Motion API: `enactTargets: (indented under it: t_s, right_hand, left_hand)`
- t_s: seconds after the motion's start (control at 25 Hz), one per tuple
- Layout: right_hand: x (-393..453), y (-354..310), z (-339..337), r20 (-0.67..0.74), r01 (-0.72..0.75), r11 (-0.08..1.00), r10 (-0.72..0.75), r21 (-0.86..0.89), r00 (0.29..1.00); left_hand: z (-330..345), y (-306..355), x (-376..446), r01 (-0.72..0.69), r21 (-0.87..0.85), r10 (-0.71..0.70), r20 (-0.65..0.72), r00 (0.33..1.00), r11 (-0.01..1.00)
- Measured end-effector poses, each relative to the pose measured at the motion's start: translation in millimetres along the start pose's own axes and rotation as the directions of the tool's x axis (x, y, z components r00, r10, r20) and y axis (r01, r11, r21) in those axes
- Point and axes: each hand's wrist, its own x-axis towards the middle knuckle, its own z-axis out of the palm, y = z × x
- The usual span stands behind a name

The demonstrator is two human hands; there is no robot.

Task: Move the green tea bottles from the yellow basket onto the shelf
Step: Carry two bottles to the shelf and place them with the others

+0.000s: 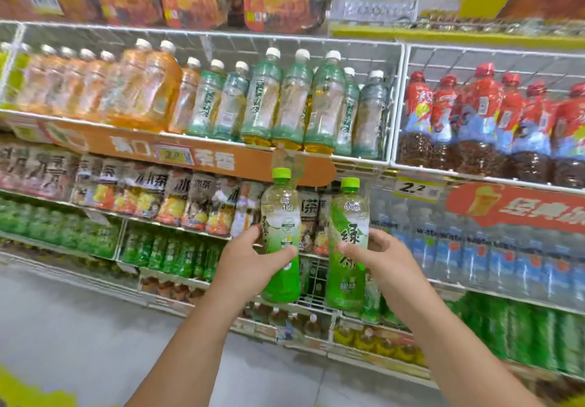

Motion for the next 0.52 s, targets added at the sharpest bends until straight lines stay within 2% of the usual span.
enactTargets:
  t_s: [0.24, 0.52]
  right_hand:
    - [35.3, 52.4, 4.1, 0.002, -0.068, 0.998, 0.068, -0.016, 0.998]
    - [66.6, 161.7, 41.7, -0.093, -0.251, 0.968, 0.249, -0.02, 0.964]
  left_hand:
    - [25.2, -35.5, 29.6, 0.074, -0.09, -0.074, -0.001, 0.997, 0.993]
    - [48.1, -138.4, 86.5, 0.154, -0.151, -0.132, 0.144, 0.981, 0.976]
